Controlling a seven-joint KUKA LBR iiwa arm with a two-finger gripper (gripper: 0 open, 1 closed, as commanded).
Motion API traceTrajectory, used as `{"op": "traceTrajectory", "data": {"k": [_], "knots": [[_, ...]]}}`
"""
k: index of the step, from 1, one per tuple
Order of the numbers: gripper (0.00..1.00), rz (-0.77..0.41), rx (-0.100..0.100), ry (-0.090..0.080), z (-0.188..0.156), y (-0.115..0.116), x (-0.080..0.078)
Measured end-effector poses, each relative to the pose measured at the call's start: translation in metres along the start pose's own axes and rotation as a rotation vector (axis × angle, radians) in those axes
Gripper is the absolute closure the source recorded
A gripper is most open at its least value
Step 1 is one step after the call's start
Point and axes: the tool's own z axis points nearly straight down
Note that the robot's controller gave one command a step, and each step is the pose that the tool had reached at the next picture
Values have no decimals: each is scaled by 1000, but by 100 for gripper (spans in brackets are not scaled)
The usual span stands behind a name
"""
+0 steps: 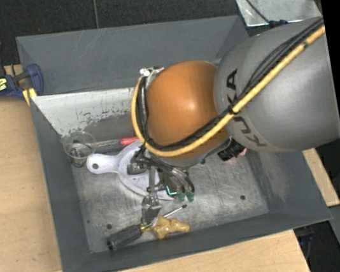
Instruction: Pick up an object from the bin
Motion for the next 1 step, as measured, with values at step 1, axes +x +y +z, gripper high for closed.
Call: {"op": "traceTrajectory", "data": {"k": [1], "knots": [[0, 3, -1, -7, -3, -1, -2]]}}
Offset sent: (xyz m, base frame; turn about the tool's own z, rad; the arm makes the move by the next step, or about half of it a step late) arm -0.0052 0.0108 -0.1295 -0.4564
